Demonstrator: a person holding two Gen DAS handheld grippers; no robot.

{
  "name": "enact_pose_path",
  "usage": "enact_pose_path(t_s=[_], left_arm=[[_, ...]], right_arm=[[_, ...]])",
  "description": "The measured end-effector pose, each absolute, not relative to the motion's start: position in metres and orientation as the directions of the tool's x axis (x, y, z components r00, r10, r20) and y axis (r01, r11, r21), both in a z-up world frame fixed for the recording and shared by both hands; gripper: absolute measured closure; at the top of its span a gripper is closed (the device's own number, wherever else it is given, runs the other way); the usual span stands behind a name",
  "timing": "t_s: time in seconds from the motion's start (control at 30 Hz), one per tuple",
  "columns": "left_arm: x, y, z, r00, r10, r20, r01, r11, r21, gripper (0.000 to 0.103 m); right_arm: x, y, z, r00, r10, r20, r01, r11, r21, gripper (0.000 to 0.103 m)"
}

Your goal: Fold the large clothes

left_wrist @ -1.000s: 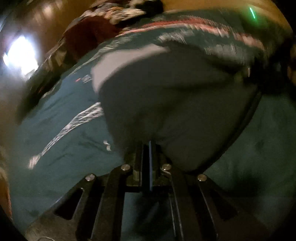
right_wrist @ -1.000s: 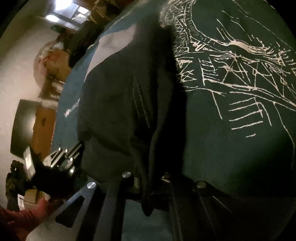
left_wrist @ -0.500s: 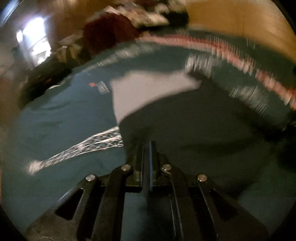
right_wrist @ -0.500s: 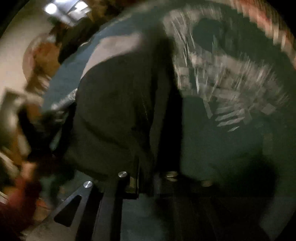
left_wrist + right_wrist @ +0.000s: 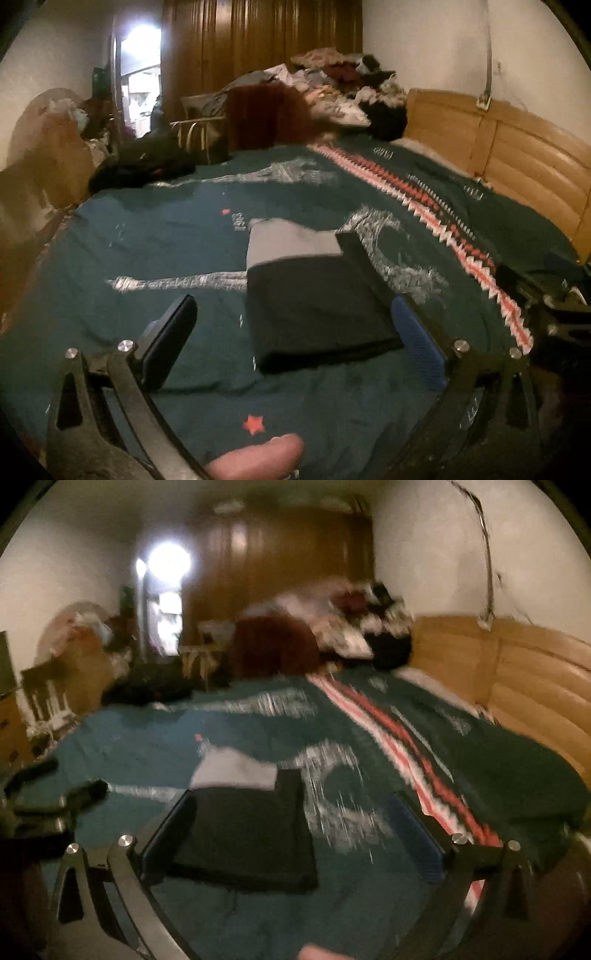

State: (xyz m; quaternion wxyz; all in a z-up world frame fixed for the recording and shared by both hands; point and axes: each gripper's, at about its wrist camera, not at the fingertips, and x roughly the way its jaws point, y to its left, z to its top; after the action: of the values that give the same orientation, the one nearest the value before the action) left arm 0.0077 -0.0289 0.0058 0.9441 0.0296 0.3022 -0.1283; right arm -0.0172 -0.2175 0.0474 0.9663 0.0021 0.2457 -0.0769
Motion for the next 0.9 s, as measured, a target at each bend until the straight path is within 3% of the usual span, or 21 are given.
enact_pose_path(t_s=[0.13,0.3,0.9], left_arm=[[0.002,-0.034,-0.006,0.744,-0.147,-0.652,0.205,0.979,0.014,0.000],[-0.010,-0.021,-0.008,0.713,-0.067,-0.698,0.127,0.991,0.034,0.000],[-0.017,-0.007,0.008,0.703,-0.037,-0.711,0.086,0.996,0.034,0.000]], right_arm=[[-0.017,-0.209,0.035,0.793,-0.075,-0.605,0.117,0.993,0.029,0.000],[-0.021,-0.206,0.014,0.688,-0.105,-0.718,0.176,0.984,0.025,0.000],[-0.045,-0.186,0.017,0.695,-0.166,-0.699,0.165,0.984,-0.070,0.000]])
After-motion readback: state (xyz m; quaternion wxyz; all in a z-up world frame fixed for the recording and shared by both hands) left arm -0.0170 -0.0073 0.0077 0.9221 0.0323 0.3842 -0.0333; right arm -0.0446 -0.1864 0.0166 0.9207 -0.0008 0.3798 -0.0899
